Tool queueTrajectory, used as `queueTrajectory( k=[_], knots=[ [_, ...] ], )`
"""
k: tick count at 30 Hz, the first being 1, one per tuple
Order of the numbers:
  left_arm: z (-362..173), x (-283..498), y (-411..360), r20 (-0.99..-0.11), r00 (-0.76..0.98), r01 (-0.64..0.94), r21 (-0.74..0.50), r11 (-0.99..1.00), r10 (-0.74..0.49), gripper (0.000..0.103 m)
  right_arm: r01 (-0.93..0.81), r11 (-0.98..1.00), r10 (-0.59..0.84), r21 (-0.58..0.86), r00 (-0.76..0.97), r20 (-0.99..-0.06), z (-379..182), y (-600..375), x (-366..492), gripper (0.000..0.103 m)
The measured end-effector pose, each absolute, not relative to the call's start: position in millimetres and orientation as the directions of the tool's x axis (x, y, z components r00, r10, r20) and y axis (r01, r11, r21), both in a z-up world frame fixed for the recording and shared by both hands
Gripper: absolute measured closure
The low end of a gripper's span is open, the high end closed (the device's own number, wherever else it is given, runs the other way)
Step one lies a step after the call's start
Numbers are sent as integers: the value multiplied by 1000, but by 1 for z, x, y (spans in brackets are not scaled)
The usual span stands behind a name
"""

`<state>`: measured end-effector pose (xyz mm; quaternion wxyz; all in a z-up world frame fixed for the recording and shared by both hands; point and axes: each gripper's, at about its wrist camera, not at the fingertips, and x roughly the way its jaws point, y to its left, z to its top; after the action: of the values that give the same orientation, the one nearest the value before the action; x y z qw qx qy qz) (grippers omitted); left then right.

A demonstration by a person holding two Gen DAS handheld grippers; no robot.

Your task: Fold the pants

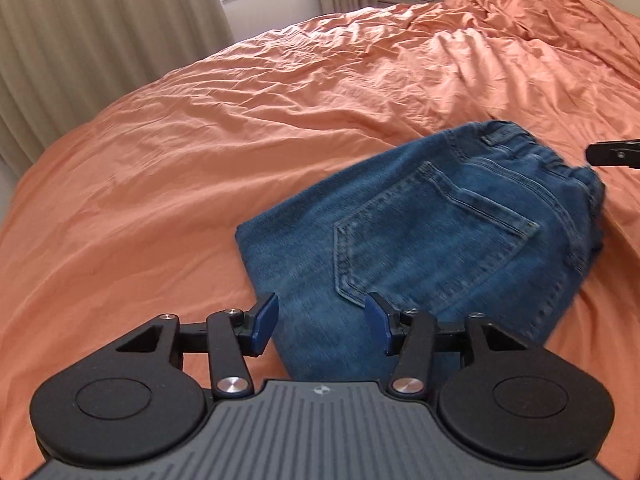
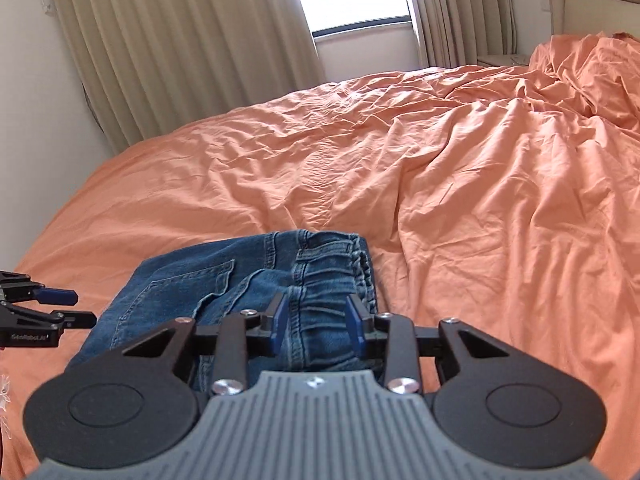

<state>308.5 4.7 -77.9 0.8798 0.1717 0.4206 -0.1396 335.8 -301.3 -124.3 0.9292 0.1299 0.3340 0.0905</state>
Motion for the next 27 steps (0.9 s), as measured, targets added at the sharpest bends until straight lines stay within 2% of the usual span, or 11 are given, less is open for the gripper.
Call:
queueTrajectory(
  k=[6,12,14,16,17,18,20,22,27],
  knots=[
    [-80,244,7,-793,592,432,162,887,-143,28,-35,947,225,319,782,-582,-158,-294,321,74],
    [-115,215,9,-790,611,328,207,922,-40,27,-39,928,253,371,797,-549,-168,-301,326,73],
    [-127,219,11,-778,628,259,222,940,11,33,-33,920,261,391,796,-546,-171,-304,326,73],
    [-133,226,11,-771,637,229,201,952,9,44,-40,922,261,386,801,-540,-170,-304,325,74],
    [-132,228,10,-764,645,226,193,955,2,57,-44,924,257,379,805,-534,-168,-304,324,74],
    [-130,228,7,-758,652,229,200,953,2,75,-46,926,253,374,810,-529,-167,-305,322,74],
    [-121,225,-4,-749,662,275,282,919,32,82,-52,927,256,372,813,-524,-163,-307,318,73],
    [-116,220,-12,-732,678,341,395,853,69,84,-52,925,263,377,804,-534,-163,-309,316,73],
    [-137,229,-6,-784,611,400,425,812,110,84,-10,924,250,381,770,-587,-172,-314,317,74]
  ],
)
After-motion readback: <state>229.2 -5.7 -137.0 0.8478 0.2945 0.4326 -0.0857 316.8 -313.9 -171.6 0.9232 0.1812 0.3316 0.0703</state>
